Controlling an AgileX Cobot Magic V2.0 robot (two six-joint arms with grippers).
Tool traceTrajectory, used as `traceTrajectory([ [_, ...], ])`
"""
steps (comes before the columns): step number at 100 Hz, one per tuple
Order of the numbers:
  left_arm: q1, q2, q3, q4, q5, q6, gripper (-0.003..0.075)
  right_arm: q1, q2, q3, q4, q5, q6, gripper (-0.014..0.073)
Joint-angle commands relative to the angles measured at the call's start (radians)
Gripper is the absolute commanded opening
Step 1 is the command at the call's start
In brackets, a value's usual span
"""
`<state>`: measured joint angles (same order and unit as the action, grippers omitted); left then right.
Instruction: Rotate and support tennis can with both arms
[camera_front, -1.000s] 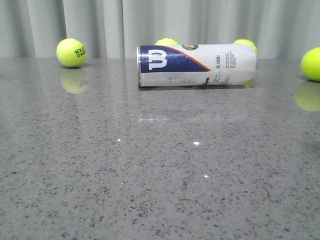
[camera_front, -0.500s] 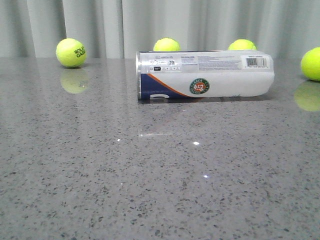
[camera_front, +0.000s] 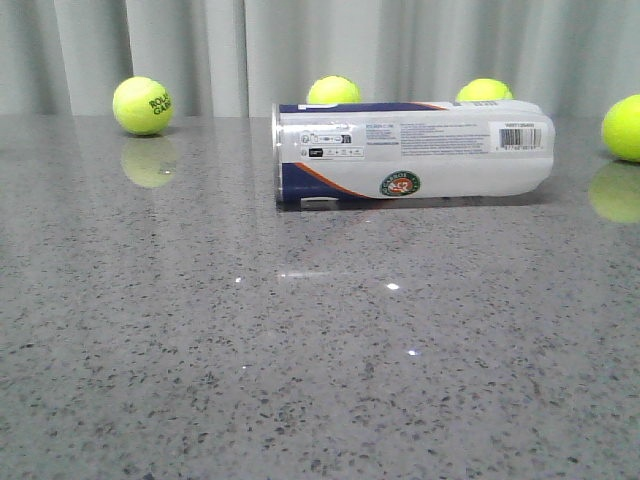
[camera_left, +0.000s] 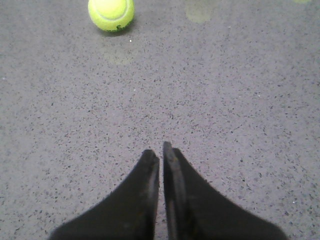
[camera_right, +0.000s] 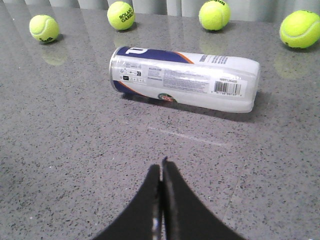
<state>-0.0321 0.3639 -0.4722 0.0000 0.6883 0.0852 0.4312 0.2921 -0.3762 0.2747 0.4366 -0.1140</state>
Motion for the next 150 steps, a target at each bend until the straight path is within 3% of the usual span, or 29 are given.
traceTrajectory([
  [1, 0.001, 0.077, -0.055, 0.000, -0.051, -0.009, 0.0183, -0.004, 0.006, -0.024, 0.011, -0.072, -0.009, -0.0069],
  [14, 0.001, 0.164, -0.087, -0.049, -0.053, -0.009, 0.0477, -0.004, 0.006, -0.024, 0.011, -0.072, -0.009, -0.0069],
  [22, 0.001, 0.212, -0.105, -0.126, -0.051, -0.009, 0.0556, -0.004, 0.006, -0.024, 0.011, -0.072, -0.009, -0.0069],
  [41, 0.001, 0.358, -0.168, -0.454, -0.029, 0.039, 0.0554, -0.004, 0.006, -0.024, 0.011, -0.072, -0.009, -0.0069],
  [64, 0.001, 0.582, -0.265, -0.977, 0.096, 0.382, 0.0554, -0.004, 0.006, -0.024, 0.011, -0.072, -0.009, -0.0069],
  [83, 0.001, 0.780, -0.340, -1.294, 0.207, 0.585, 0.0554, -0.004, 0.006, -0.024, 0.011, -0.072, -0.009, -0.0069],
  [96, -0.028, 0.918, -0.419, -1.368, 0.250, 0.632, 0.0554, -0.004, 0.006, -0.024, 0.011, -0.072, -0.009, -0.0069],
  [123, -0.167, 1.174, -0.646, -1.371, 0.243, 0.632, 0.0554, -0.004, 0.006, -0.024, 0.011, -0.072, -0.009, -0.0069],
  [150, -0.231, 1.376, -0.834, -1.404, 0.240, 0.632, 0.0554, -0.004, 0.006, -0.024, 0.011, -0.072, -0.009, -0.0069],
])
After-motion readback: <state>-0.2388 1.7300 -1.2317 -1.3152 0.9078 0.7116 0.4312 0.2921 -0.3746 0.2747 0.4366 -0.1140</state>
